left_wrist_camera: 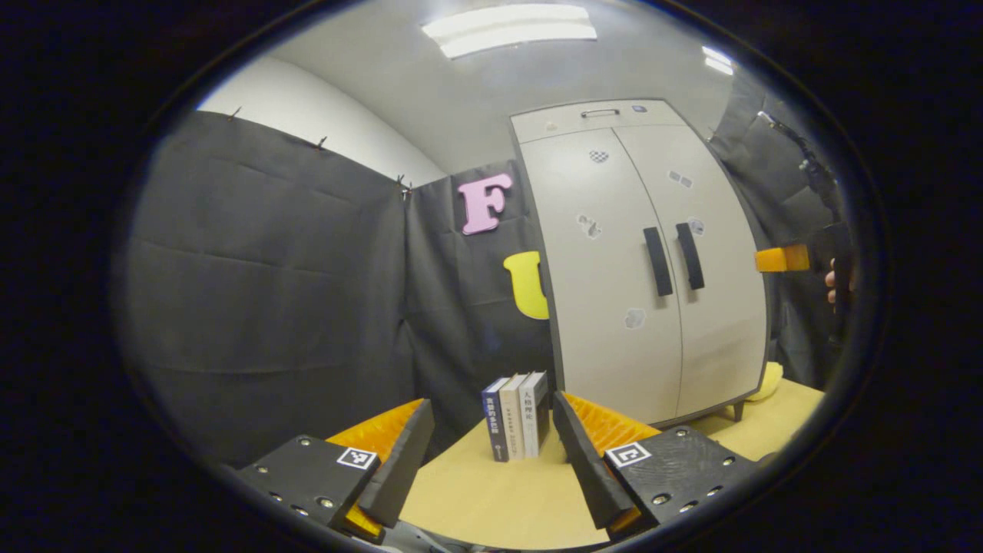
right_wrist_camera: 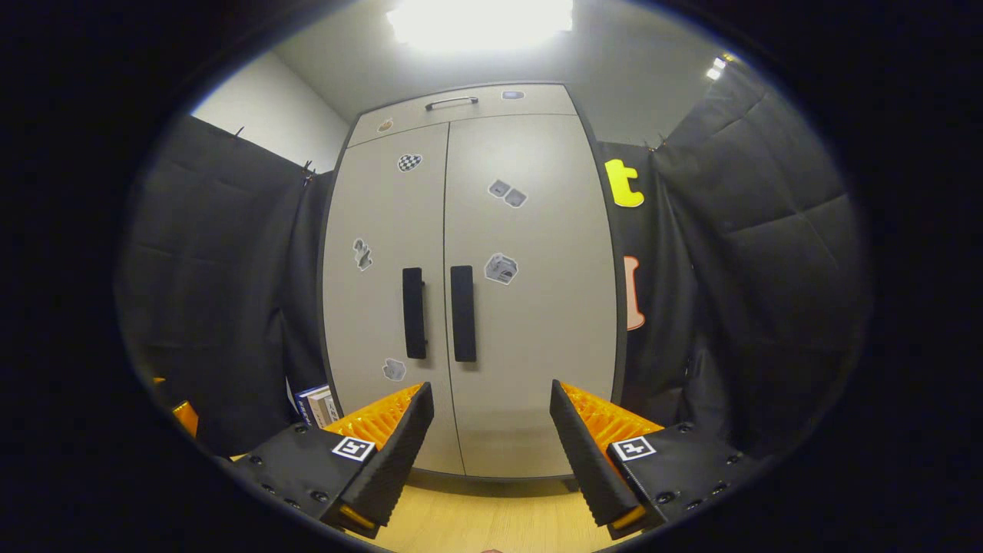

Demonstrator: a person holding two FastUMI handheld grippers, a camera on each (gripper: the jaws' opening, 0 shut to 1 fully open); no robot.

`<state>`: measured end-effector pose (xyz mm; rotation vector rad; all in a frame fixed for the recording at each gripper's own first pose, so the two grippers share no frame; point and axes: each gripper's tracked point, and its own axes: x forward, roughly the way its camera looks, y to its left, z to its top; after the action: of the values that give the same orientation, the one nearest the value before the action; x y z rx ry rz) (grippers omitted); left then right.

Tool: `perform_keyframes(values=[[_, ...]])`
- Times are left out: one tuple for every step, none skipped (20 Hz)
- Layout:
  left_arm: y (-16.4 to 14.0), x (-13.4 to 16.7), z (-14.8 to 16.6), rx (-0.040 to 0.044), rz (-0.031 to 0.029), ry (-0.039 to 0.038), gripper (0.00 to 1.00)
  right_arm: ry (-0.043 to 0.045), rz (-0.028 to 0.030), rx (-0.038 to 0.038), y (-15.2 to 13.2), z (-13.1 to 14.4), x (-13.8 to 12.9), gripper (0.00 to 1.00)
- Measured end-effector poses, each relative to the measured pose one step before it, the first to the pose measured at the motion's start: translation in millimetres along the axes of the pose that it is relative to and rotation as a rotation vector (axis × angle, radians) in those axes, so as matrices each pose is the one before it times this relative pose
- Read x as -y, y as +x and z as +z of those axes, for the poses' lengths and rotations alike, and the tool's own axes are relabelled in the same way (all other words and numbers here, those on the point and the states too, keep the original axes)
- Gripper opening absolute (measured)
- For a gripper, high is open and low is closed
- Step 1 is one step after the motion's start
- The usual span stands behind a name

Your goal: Open the right door of the double-door shoe cabinet with the right hand, and open the left door with the left hand.

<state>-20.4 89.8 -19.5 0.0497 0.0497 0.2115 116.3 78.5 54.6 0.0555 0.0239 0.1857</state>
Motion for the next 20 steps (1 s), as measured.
perform_keyframes(values=[[-1.57, -6.07, -2.33, -0.00447, 0.01543, 0.00165, 0.92, -0.00547, -0.0026, -0.00099, 8.59, 1.95, -1.41, 0.96], [-2.2, -6.01, -2.29, -0.0064, 0.01566, 0.00148, 0.92, -0.00635, -0.00121, 0.00009, 8.39, 2.58, -1.27, 0.96], [-1.36, -5.75, -2.75, -0.00837, 0.01366, 0.00135, 0.92, -0.00496, 0.00021, 0.00089, 8.22, 1.61, -2.69, 0.96], [-0.11, -4.27, -3.06, -0.00822, 0.01257, 0.00163, 0.92, -0.00295, 0.00025, -0.00071, 7.75, 1.96, -1.57, 0.96], [-2.39, -4.94, -2.95, -0.00792, 0.01364, 0.00095, 0.92, -0.00119, 0.00701, 0.00241, 7.4, 2.26, -3.09, 0.96], [-2.21, -6.0, -2.07, -0.00587, 0.0144, 0.00024, 0.92, -0.00244, 0.00492, 0.00274, 8.06, 2.82, -2.66, 0.96], [-0.82, -5.75, -1.38, -0.00411, 0.014, -0.00016, 0.92, -0.00272, 0.00045, 0.00345, 6.77, 2.87, -1.56, 0.96], [-0.19, -5.57, -2.08, -0.0031, 0.01447, -0.00101, 0.92, 0.00007, 0.00012, 0.00549, 7.47, 3.67, -1.13, 0.96], [-0.6, -4.46, -0.23, -0.00303, 0.01135, -0.00089, 0.92, 0.00222, 0.0018, 0.00181, 7.98, 2.48, -1.97, 0.96], [-0.33, -5.4, -1.09, -0.00359, 0.01093, 0.00053, 0.92, 0.0046, 0.00242, 0.00224, 8.02, 3.21, -1.08, 0.96], [-1.24, -4.12, -2.1, -0.00257, 0.00945, 0.00192, 0.92, 0.00346, -0.00039, 0.00451, 7.03, 4.38, -1.04, 0.94], [-0.14, -3.57, -1.87, -0.00307, 0.01068, 0.00219, 0.92, 0.00243, -0.00076, 0.00429, 7.62, 4.24, -0.93, 0.96], [-1.21, -3.34, -0.83, -0.00219, 0.00896, 0.00129, 0.92, 0.00225, -0.0007, 0.00493, 7.38, 3.46, -1.94, 0.96], [-0.65, -3.75, 0.21, -0.00182, 0.00846, 0.00002, 0.92, 0.00037, -0.00039, 0.00185, 8.06, 3.15, -1.66, 0.96], [-0.92, -3.96, -2.51, -0.00209, 0.00634, -0.00019, 0.92, -0.00017, 0.00048, -0.00241, 7.74, 1.79, -1.94, 0.96], [-0.71, -2.94, -0.78, -0.00122, 0.00676, 0.00173, 0.92, 0.00115, 0.00089, -0.0024, 7.51, 1.9, -2.67, 0.96], [-0.39, -3.6, -0.44, -0.00141, 0.0061, 0.00215, 0.92, 0.00253, -0.00121, -0.00176, 8.94, 1.49, -2.38, 0.96], [-0.77, -3.03, -0.93, -0.00199, 0.00488, 0.0019, 0.92, -0.00255, -0.00259, -0.00505, 7.41, 0.22, -1.82, 0.96], [-0.59, -1.84, -1.36, -0.00157, 0.00754, 0.00243, 0.92, -0.00346, -0.00925, -0.0053, 7.26, -1.45, 0.14, 0.96], [0.6, -3.05, -1.08, -0.00193, 0.00673, 0.00076, 0.92, -0.00521, -0.00299, -0.00544, 6.96, -0.92, -1.27, 0.96]])
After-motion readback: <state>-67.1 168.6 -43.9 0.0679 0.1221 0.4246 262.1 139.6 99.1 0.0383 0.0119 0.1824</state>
